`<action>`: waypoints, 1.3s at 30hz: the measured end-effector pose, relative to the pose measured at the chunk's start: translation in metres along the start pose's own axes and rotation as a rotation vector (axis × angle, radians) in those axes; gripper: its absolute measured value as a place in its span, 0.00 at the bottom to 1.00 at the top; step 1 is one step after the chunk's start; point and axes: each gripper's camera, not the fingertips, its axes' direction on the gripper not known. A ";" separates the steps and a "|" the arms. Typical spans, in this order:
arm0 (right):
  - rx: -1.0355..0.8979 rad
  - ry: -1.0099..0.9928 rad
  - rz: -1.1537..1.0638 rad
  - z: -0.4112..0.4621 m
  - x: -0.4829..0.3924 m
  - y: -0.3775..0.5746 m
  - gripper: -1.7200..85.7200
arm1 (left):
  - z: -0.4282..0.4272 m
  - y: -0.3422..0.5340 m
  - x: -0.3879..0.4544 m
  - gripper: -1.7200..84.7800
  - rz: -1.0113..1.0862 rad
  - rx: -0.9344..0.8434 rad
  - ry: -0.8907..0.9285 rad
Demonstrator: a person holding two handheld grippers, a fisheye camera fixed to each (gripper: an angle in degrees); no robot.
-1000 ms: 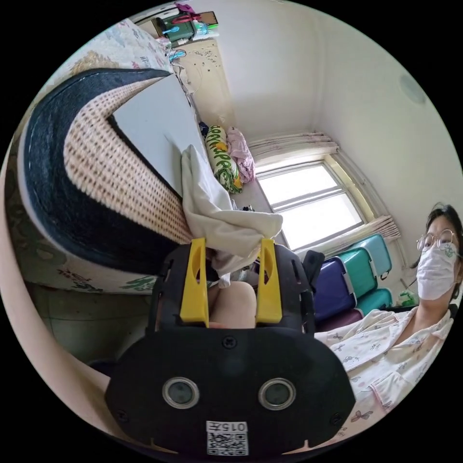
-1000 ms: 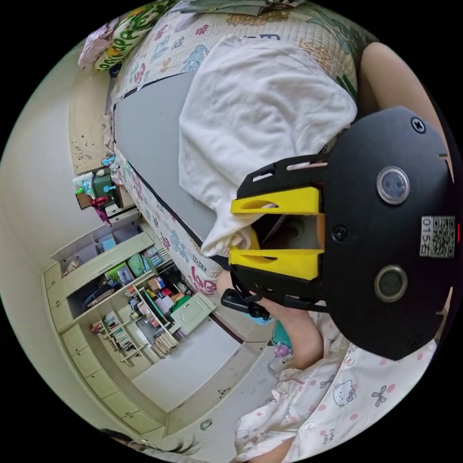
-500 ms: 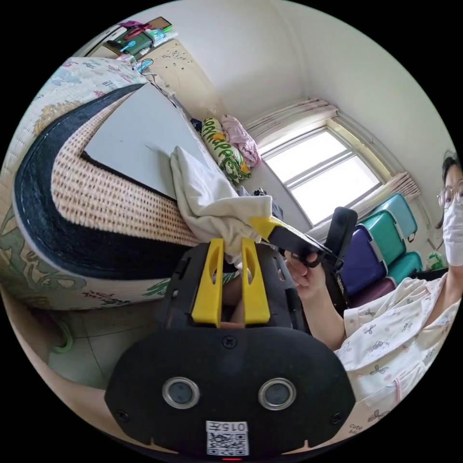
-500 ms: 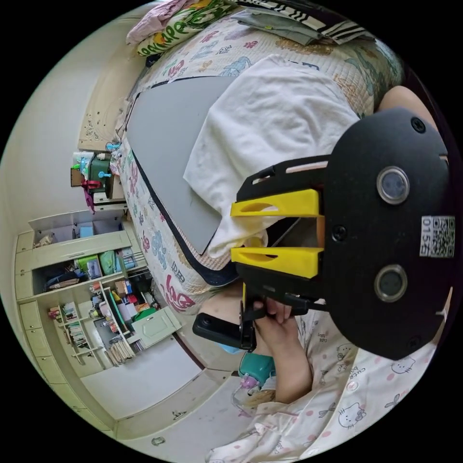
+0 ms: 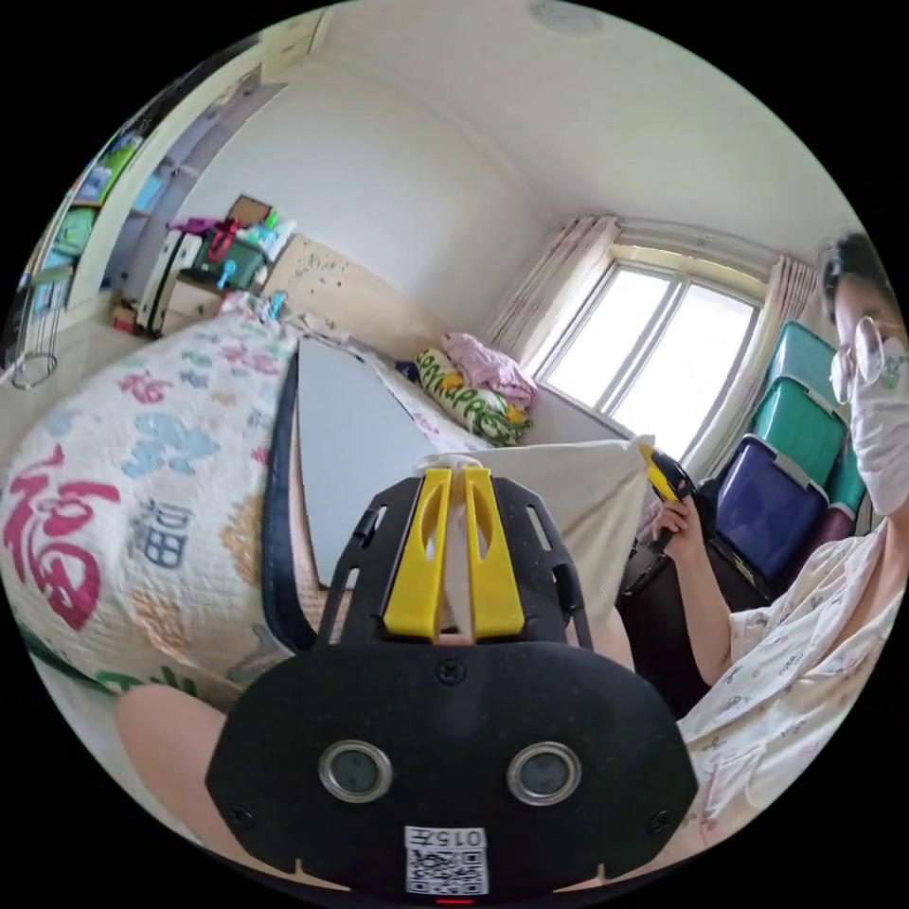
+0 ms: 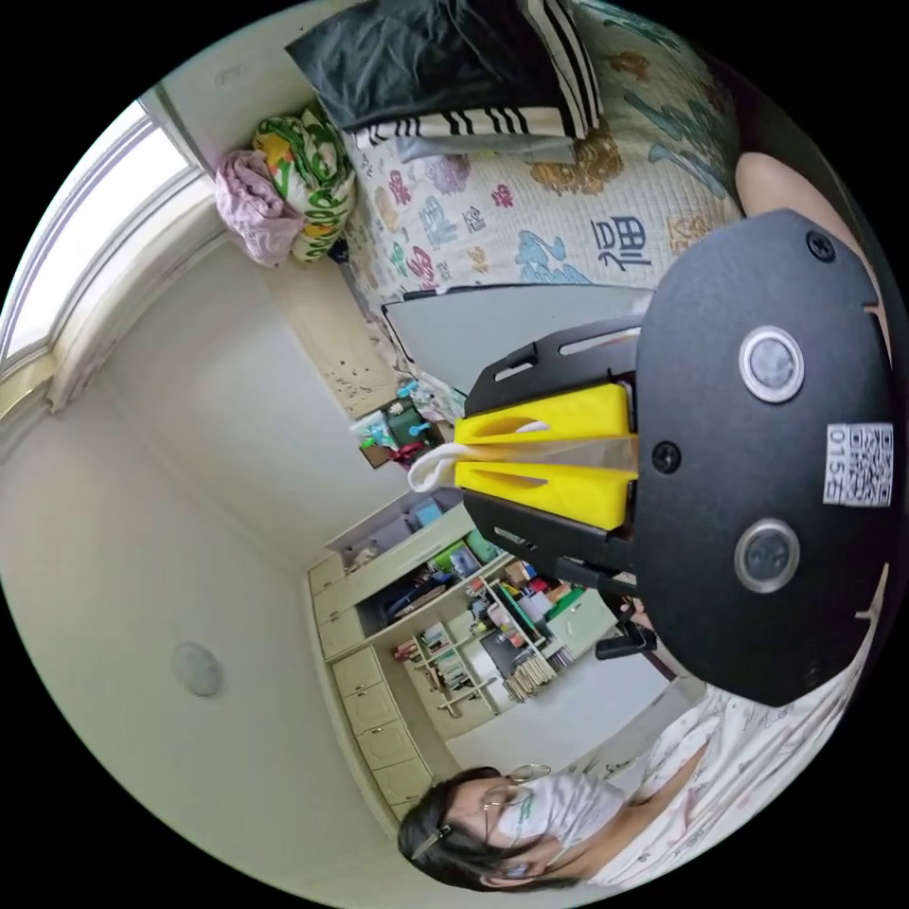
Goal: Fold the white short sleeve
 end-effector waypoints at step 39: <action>-0.439 0.232 -0.019 0.460 0.368 -0.123 0.13 | 0.227 -0.025 0.008 0.12 0.096 -0.364 -0.298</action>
